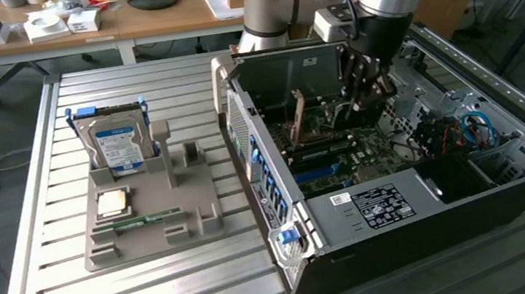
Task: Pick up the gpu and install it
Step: 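Insert the gpu into the slot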
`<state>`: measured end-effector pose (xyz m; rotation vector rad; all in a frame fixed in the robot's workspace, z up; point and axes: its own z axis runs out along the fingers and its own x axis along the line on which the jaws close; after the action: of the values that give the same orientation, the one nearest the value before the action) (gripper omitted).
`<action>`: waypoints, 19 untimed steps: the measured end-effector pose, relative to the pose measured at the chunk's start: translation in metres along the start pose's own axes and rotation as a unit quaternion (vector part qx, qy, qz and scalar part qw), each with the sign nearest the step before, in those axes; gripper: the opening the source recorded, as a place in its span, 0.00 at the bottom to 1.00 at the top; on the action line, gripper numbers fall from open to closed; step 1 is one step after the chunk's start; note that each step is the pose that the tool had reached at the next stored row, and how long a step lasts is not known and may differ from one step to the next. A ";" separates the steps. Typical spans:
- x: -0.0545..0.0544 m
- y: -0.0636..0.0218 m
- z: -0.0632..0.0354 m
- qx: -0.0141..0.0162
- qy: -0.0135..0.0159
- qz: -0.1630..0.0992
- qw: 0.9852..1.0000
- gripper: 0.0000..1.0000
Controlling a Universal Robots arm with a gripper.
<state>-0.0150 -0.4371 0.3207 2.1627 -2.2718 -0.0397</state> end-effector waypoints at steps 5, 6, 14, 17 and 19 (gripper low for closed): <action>0.003 -0.0001 0.0000 0.000 0.000 0.000 1.000 0.26; 0.003 -0.0001 0.0000 0.000 0.000 0.000 1.000 0.26; 0.003 -0.0001 0.0000 0.000 0.000 0.000 1.000 0.26; 0.003 -0.0001 0.0000 0.000 0.000 0.000 1.000 0.26; 0.003 -0.0002 0.0014 0.000 0.000 0.000 1.000 0.26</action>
<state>-0.0150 -0.4405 0.3193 2.1629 -2.2720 -0.0399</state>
